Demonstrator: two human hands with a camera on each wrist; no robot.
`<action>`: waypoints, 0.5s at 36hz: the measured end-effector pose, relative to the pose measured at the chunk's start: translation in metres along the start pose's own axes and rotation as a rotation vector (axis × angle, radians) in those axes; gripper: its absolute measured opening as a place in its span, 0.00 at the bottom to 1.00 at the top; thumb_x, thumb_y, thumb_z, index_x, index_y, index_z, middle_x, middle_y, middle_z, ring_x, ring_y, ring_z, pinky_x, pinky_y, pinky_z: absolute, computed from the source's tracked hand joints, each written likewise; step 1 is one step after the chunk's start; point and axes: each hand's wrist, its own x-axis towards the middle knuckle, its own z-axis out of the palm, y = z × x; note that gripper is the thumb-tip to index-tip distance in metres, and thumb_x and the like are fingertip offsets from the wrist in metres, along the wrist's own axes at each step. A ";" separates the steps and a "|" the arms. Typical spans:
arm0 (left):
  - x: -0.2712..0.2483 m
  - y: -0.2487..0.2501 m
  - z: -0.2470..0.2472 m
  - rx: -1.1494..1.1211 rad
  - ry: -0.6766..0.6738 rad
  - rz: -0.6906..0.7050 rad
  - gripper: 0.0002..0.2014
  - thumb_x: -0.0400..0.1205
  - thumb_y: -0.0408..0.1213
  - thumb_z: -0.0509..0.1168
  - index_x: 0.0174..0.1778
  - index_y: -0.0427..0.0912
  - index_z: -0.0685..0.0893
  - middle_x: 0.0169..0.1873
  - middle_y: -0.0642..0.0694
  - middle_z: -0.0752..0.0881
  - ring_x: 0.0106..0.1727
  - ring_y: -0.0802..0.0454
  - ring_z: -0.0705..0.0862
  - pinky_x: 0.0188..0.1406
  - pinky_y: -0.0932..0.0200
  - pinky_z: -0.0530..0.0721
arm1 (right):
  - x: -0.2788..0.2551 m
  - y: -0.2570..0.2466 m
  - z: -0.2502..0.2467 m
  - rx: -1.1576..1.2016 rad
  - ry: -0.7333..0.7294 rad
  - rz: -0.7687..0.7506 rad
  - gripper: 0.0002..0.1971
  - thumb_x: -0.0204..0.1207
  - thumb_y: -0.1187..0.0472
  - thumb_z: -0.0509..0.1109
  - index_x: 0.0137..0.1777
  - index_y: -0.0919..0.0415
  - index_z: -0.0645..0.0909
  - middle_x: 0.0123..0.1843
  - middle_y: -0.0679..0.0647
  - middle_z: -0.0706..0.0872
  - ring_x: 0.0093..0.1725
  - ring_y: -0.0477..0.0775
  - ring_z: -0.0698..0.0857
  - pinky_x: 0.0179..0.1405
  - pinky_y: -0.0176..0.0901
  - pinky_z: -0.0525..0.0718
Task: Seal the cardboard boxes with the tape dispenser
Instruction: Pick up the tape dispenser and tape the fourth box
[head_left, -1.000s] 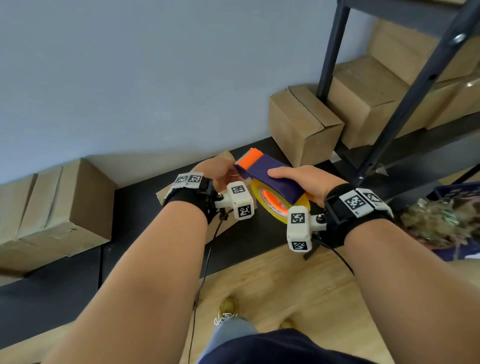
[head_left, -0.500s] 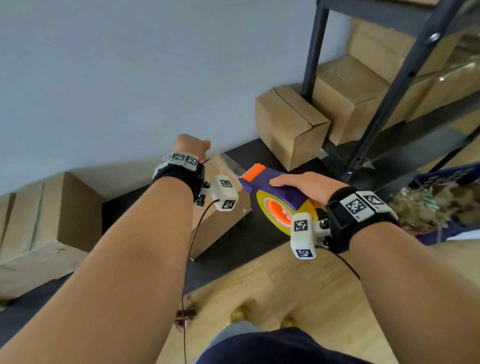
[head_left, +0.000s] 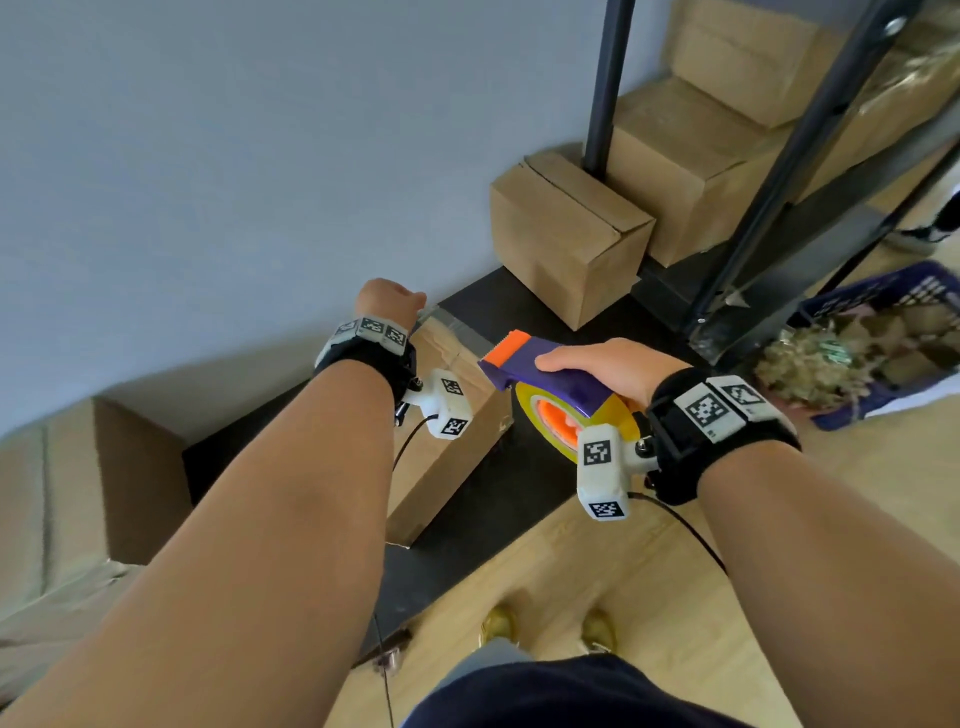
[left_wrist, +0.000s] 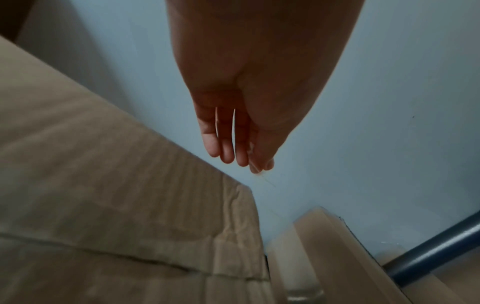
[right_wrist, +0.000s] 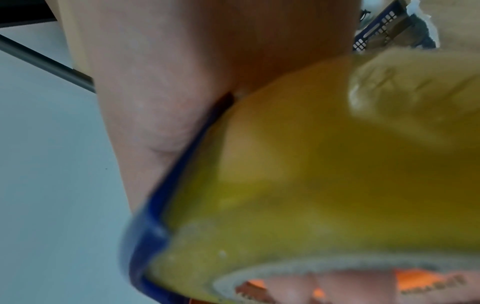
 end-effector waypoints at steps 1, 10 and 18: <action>0.001 -0.001 0.002 0.016 -0.002 0.006 0.17 0.81 0.40 0.64 0.26 0.39 0.76 0.26 0.43 0.76 0.29 0.46 0.75 0.29 0.59 0.72 | 0.001 0.000 0.001 0.005 -0.002 0.010 0.27 0.65 0.38 0.79 0.55 0.60 0.87 0.45 0.59 0.93 0.49 0.59 0.92 0.62 0.55 0.85; 0.008 -0.010 0.012 0.015 -0.064 0.011 0.16 0.82 0.40 0.64 0.30 0.38 0.80 0.27 0.44 0.80 0.34 0.46 0.79 0.29 0.60 0.72 | 0.006 -0.001 0.007 0.001 -0.016 0.062 0.29 0.64 0.36 0.78 0.57 0.57 0.86 0.47 0.57 0.93 0.51 0.59 0.91 0.64 0.58 0.84; 0.007 -0.022 0.026 -0.129 -0.113 0.004 0.14 0.86 0.44 0.60 0.45 0.39 0.85 0.40 0.40 0.83 0.43 0.44 0.80 0.45 0.57 0.76 | 0.006 -0.002 0.007 -0.027 -0.039 0.080 0.27 0.68 0.36 0.75 0.59 0.56 0.84 0.51 0.58 0.92 0.53 0.59 0.90 0.65 0.57 0.83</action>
